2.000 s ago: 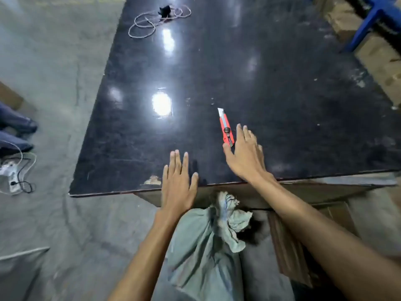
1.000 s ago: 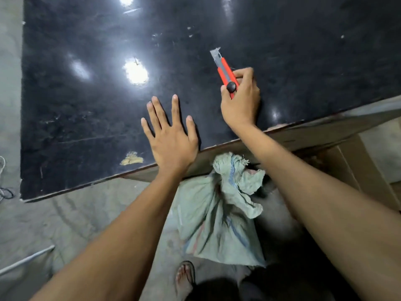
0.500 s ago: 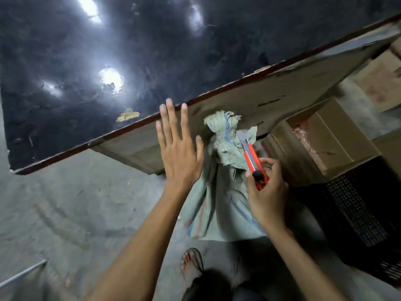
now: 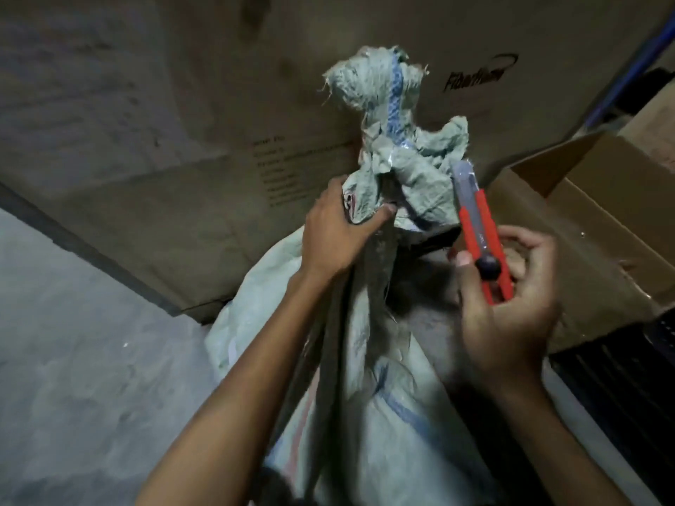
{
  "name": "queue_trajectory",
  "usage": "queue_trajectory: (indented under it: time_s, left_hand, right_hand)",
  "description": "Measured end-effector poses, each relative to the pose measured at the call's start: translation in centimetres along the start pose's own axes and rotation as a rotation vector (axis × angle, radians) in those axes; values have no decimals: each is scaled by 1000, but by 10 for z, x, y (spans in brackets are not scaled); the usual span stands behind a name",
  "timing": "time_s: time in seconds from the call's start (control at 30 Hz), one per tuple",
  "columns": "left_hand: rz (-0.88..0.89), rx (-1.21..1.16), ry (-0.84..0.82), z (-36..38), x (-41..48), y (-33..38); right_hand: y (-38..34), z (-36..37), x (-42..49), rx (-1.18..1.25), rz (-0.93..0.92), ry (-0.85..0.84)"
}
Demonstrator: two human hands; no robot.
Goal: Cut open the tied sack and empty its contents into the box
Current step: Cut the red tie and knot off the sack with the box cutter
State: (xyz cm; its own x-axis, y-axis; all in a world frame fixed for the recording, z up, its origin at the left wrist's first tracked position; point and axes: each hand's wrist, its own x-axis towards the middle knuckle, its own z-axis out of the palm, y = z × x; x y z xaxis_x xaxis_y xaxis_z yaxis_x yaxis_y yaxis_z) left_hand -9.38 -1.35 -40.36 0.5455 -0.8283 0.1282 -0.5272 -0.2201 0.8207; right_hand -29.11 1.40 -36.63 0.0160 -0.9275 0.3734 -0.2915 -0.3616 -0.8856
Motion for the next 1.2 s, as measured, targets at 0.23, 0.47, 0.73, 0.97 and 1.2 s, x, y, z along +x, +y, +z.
queue_trajectory:
  time_s: [0.23,0.47,0.73,0.97,1.2]
  left_hand:
    - [64,-49,-54,65,14,-47]
    - [202,115,43,79,-45,-4]
    - [437,64,15,28,-121,40]
    - [249,-445,-373,-6,-159,44]
    - [-56,-650,-562,-19,-157,37]
  right_hand:
    - [100,22,-16,28,-129,199]
    - [55,-42,-46,40,47,286]
    - [21,-58,-73,183,-43,29]
    - [11,-83,-68,252,-65,86]
    - [6,-73,-75,337,-20,-35]
